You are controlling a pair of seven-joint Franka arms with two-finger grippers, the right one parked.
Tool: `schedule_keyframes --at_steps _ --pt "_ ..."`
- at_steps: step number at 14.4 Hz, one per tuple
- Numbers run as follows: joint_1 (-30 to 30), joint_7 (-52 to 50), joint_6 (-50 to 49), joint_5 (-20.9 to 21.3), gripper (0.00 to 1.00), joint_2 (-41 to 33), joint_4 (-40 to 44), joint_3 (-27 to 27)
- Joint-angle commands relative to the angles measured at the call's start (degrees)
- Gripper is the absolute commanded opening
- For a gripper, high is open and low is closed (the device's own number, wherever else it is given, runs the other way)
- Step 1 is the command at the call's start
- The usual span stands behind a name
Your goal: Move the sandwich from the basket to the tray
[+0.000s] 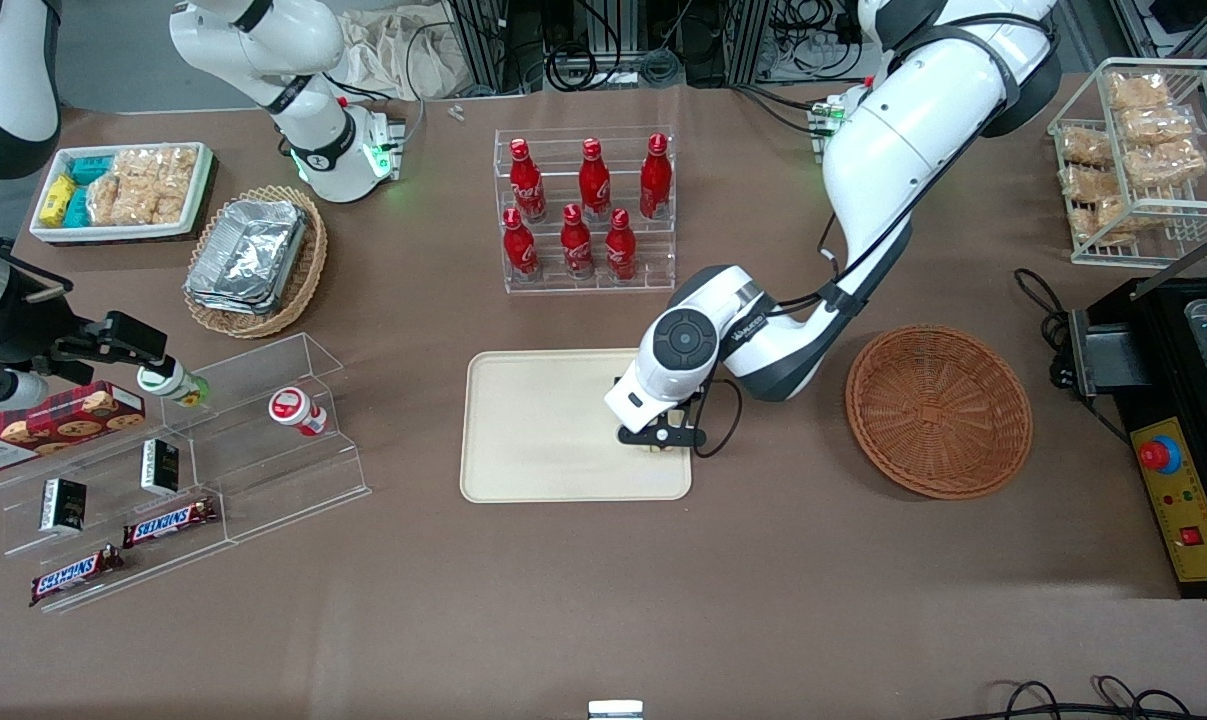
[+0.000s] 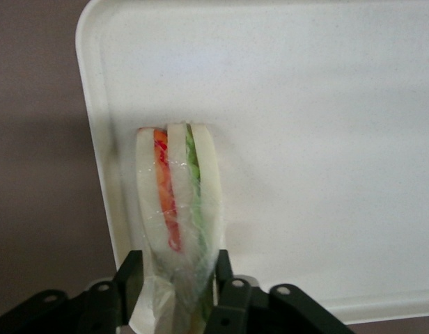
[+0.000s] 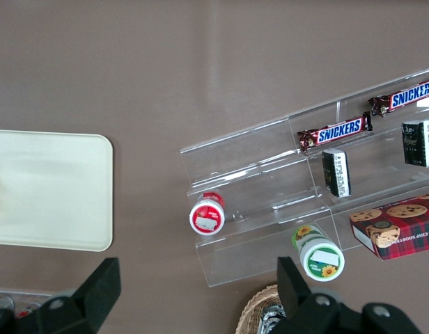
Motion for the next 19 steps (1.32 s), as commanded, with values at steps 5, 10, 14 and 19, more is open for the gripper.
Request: schedule_keyframes --at_steps 5,10,14,19 --pt "2.2 -1.1 -4.5 0.2 1.00 -3.3 4.2 0.0" --pt "6.8 -0.1 -16.3 -2.8 1.00 -8.5 10.6 -0.2" --pt "16.2 6.9 -25.8 -7.6 1.00 -17.5 9.6 -0.2" --pt "22.7 15.7 -30.9 -9.8 1.00 -26.5 6.2 5.8"
